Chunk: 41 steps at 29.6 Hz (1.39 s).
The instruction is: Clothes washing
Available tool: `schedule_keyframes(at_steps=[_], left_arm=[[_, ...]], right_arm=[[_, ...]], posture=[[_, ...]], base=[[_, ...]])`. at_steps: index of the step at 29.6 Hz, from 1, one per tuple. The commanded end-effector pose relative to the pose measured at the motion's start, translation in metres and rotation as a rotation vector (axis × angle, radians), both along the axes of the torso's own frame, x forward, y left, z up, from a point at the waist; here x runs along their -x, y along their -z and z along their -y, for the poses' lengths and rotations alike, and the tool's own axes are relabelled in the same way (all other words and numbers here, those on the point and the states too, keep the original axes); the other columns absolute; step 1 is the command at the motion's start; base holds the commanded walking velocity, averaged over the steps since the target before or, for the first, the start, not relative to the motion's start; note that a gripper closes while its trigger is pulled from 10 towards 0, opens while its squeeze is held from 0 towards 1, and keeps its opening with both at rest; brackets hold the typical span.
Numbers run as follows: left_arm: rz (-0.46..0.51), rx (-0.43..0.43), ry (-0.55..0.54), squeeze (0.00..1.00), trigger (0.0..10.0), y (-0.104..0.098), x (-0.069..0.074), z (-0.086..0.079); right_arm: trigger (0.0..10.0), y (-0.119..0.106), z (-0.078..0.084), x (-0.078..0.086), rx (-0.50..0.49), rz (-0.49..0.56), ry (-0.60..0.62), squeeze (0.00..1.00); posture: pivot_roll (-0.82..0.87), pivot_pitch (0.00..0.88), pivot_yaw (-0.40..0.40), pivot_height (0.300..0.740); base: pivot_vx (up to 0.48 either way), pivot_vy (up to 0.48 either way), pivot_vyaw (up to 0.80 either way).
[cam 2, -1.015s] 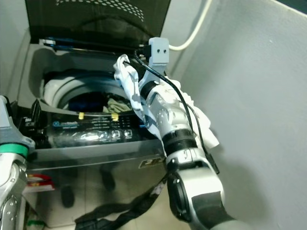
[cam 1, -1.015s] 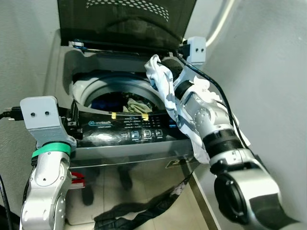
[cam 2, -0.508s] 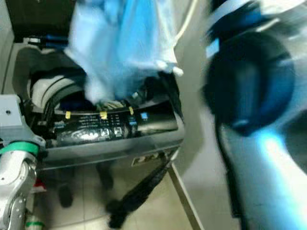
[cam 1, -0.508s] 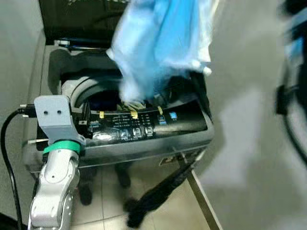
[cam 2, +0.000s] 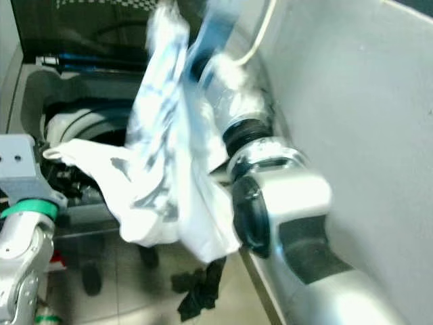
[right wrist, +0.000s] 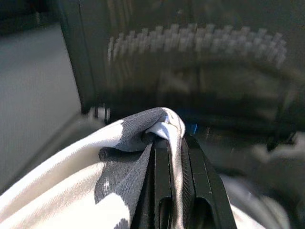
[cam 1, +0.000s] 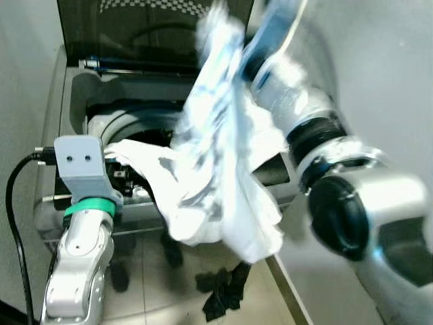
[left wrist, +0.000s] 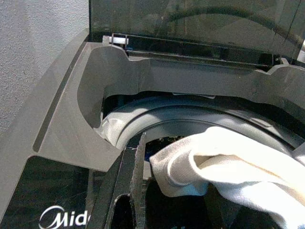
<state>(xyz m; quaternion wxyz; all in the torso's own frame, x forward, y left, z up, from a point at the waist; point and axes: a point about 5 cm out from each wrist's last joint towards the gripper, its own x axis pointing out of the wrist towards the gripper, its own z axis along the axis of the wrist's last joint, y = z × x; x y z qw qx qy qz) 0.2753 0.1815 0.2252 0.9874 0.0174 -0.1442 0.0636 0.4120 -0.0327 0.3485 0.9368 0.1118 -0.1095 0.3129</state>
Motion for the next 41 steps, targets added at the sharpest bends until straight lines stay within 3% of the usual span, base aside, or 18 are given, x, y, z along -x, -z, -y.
schedule_keyframes(at_steps=[1, 6, 12, 13, 15, 16, 18, 19, 20, 21, 24, 26, 27, 28, 31, 32, 36, 41], left_arm=[[-0.08, 0.003, 0.005, 0.0, 10.0, 0.016, -0.003, 0.002], [-0.08, 0.003, -0.001, 0.0, 10.0, 0.016, -0.002, 0.001], [-0.083, 0.004, -0.009, 0.0, 10.0, 0.017, -0.001, 0.001], [-0.086, 0.001, -0.008, 0.0, 10.0, 0.018, -0.001, 0.001], [-0.086, 0.001, -0.008, 0.0, 10.0, 0.018, -0.001, 0.001], [-0.089, -0.001, -0.007, 0.0, 10.0, 0.018, 0.0, 0.001], [-0.089, -0.001, -0.007, 0.0, 10.0, 0.018, 0.0, 0.001], [-0.09, -0.002, -0.008, 0.0, 10.0, 0.018, 0.002, 0.001], [-0.09, -0.002, -0.008, 0.0, 10.0, 0.018, 0.002, 0.001], [-0.09, 0.001, -0.015, 0.0, 10.0, 0.019, 0.003, 0.001], [-0.09, 0.004, -0.018, 0.0, 10.0, 0.02, 0.004, 0.002], [-0.091, 0.008, -0.006, 0.0, 10.0, 0.02, 0.005, 0.004], [-0.089, 0.012, 0.012, 0.0, 10.0, 0.019, 0.005, 0.008], [-0.089, 0.012, 0.012, 0.0, 10.0, 0.019, 0.005, 0.008], [-0.089, 0.008, 0.046, 0.0, 10.0, 0.017, 0.005, 0.016], [-0.089, 0.008, 0.046, 0.0, 10.0, 0.017, 0.005, 0.016], [-0.095, -0.01, 0.068, 0.0, 10.0, 0.015, 0.012, 0.022], [-0.113, -0.01, 0.055, 0.0, 10.0, 0.018, 0.021, 0.02]], right_arm=[[10.0, -0.01, 0.003, 0.001, 0.015, 0.061, 0.002, 0.0], [10.0, 0.012, -0.031, 0.009, 0.095, 0.034, -0.064, 0.0], [10.0, -0.014, -0.035, 0.013, 0.024, 0.112, -0.004, 0.0], [10.0, -0.055, -0.035, 0.021, -0.058, 0.203, 0.023, 0.0], [10.0, -0.055, -0.035, 0.021, -0.058, 0.203, 0.023, 0.0], [10.0, -0.098, -0.034, 0.034, -0.147, 0.295, 0.033, 0.0], [10.0, -0.098, -0.034, 0.034, -0.147, 0.295, 0.033, 0.0], [10.0, -0.137, -0.029, 0.05, -0.266, 0.369, 0.021, 0.0], [10.0, -0.137, -0.029, 0.05, -0.266, 0.369, 0.021, 0.0], [10.0, -0.167, -0.025, 0.066, -0.382, 0.413, -0.02, 0.0], [10.0, -0.171, -0.033, 0.071, -0.372, 0.407, -0.073, 0.0], [10.0, -0.153, -0.052, 0.068, -0.237, 0.381, -0.131, 0.0], [10.0, -0.123, -0.071, 0.062, -0.071, 0.345, -0.173, 0.0], [10.0, -0.123, -0.071, 0.062, -0.071, 0.345, -0.173, 0.0], [10.0, -0.047, -0.094, 0.047, 0.211, 0.248, -0.207, 0.0], [10.0, -0.047, -0.094, 0.047, 0.211, 0.248, -0.207, 0.0], [10.0, 0.04, -0.086, 0.029, 0.42, 0.085, -0.121, 0.0], [10.0, 0.058, -0.081, 0.026, 0.455, 0.03, -0.091, 0.0]], posture=[[0.12, 0.034, -0.141, 0.74], [0.13, 0.046, -0.151, 0.74], [0.13, 0.05, -0.152, 0.74], [0.13, 0.06, -0.15, 0.74], [0.13, 0.06, -0.15, 0.74], [0.13, 0.067, -0.159, 0.74], [0.13, 0.067, -0.159, 0.74], [0.13, 0.07, -0.17, 0.74], [0.13, 0.07, -0.17, 0.74], [0.14, 0.073, -0.178, 0.74], [0.14, 0.072, -0.189, 0.74], [0.14, 0.073, -0.193, 0.74], [0.14, 0.073, -0.193, 0.74], [0.14, 0.073, -0.193, 0.74], [0.15, 0.085, -0.2, 0.74], [0.15, 0.085, -0.2, 0.74], [0.18, 0.134, -0.222, 0.74], [0.18, 0.165, -0.227, 0.74]], base=[[0.0, 0.0, 0.0], [0.0, 0.0, 0.0], [0.0, 0.0, 0.0], [0.0, 0.0, 0.0], [0.0, 0.0, 0.0], [0.0, 0.0, 0.0], [0.0, 0.0, 0.0], [0.0, 0.0, 0.0], [0.0, 0.0, 0.0], [0.0, 0.0, 0.0], [0.0, 0.0, 0.0], [0.0, 0.0, 0.0], [0.0, 0.0, 0.0], [0.0, 0.0, 0.0], [0.0, 0.0, 0.0], [0.0, 0.0, 0.0], [0.0, 0.0, 0.0], [0.0, 0.0, 0.0]])
